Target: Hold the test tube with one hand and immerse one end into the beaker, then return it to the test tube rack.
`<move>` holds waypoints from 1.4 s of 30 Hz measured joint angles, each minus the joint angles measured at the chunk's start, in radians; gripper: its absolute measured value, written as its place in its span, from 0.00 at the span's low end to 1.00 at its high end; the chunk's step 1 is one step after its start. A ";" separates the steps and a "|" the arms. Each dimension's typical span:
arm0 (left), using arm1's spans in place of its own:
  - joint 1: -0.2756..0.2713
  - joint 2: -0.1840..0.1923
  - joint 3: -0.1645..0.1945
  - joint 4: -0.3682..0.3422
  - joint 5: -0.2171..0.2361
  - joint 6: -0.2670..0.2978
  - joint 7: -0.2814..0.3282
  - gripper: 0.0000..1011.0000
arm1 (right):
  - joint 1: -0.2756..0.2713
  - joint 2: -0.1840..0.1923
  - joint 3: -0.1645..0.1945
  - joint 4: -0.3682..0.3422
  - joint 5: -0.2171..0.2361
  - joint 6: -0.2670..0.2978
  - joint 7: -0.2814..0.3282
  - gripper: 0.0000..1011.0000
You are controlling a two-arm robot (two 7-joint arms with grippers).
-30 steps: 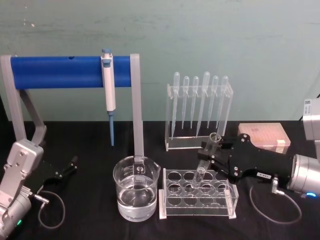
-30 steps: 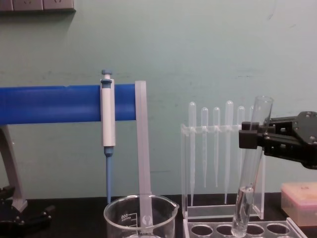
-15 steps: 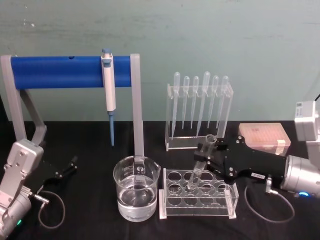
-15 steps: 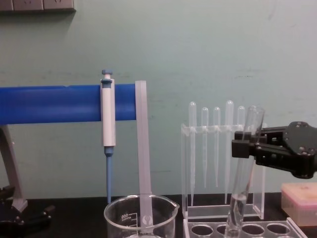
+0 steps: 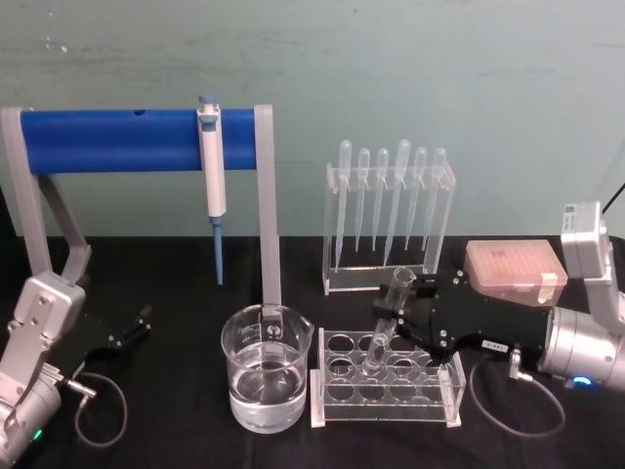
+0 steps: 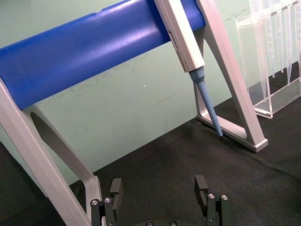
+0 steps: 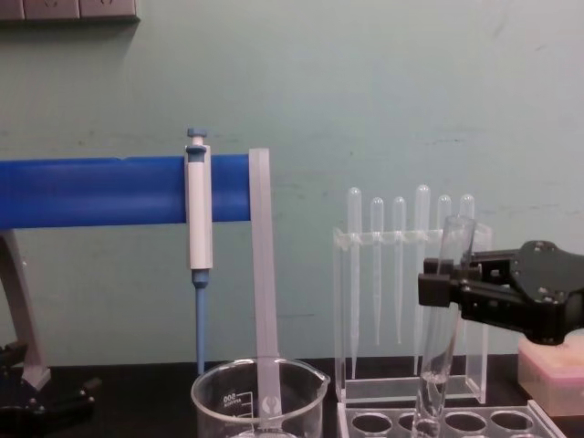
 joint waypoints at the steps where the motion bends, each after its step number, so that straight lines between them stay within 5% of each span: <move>1: 0.000 0.000 0.000 0.000 0.000 0.000 0.000 0.99 | -0.001 -0.001 0.000 0.001 0.000 -0.001 0.000 0.22; 42: 0.000 0.000 0.000 0.000 0.000 0.000 0.000 0.99 | -0.025 -0.036 -0.017 0.085 -0.015 -0.011 0.006 0.22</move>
